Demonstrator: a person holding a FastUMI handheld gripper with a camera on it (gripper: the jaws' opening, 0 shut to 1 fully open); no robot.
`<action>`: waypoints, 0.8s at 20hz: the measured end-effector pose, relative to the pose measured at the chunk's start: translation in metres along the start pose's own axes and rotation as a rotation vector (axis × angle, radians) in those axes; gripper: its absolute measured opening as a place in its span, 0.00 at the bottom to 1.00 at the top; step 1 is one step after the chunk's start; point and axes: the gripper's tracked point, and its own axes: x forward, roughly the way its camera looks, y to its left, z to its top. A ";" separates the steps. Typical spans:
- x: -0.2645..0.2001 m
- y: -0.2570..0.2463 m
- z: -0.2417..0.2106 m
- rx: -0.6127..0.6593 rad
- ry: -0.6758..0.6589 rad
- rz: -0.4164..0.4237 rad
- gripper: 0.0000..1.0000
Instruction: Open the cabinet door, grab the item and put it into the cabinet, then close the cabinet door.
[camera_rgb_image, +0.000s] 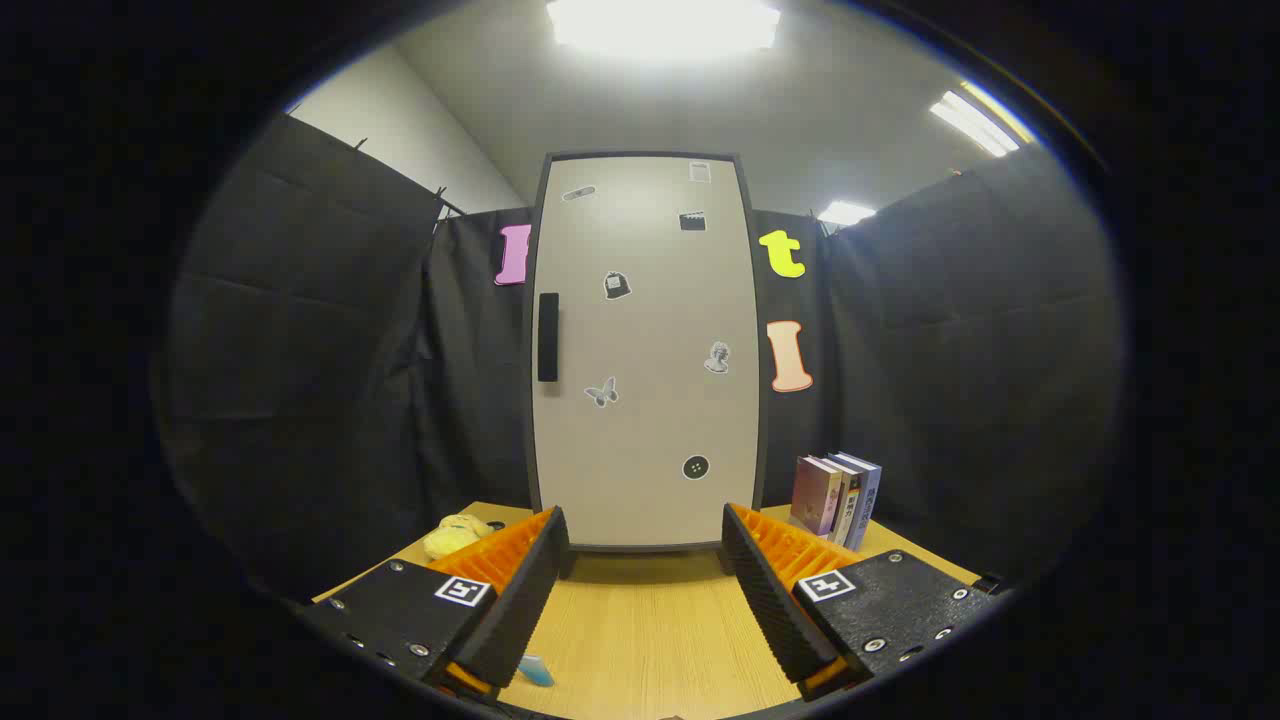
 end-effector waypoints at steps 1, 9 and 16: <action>0.000 0.001 -0.001 0.002 0.002 -0.001 0.95; 0.002 0.006 -0.008 0.019 0.020 -0.013 0.96; 0.008 0.004 -0.006 0.014 0.026 -0.022 0.95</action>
